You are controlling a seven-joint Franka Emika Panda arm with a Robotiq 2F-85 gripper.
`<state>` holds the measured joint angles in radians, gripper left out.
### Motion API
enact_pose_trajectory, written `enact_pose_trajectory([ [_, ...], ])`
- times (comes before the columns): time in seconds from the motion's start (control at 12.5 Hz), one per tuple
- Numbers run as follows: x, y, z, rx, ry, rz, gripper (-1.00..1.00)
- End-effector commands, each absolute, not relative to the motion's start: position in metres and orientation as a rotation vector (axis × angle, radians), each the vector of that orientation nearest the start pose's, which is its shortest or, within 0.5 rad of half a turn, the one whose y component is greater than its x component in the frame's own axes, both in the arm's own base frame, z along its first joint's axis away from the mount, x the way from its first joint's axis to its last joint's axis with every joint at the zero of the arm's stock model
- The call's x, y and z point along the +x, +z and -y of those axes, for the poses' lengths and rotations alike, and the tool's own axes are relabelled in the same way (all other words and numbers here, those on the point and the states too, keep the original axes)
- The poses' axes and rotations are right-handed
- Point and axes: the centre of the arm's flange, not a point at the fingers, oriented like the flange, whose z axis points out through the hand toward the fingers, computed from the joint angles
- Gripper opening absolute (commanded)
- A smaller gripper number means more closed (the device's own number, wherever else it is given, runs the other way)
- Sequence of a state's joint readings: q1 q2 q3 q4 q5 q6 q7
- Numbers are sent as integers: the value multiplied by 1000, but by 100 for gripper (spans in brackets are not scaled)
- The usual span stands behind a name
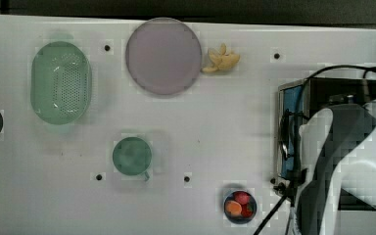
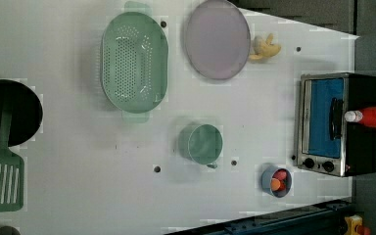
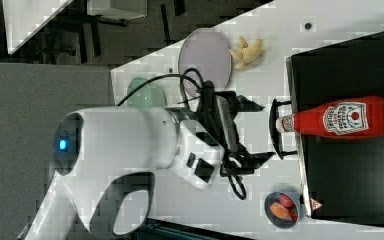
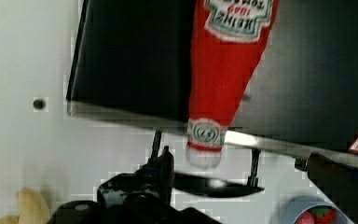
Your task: Pick Ketchup from oven and place it on table.
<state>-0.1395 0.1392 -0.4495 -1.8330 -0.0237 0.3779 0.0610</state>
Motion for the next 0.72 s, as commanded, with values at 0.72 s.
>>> enact_pose_trajectory([
  [0.72,473,416,422,-2199,-157,-2308,100],
])
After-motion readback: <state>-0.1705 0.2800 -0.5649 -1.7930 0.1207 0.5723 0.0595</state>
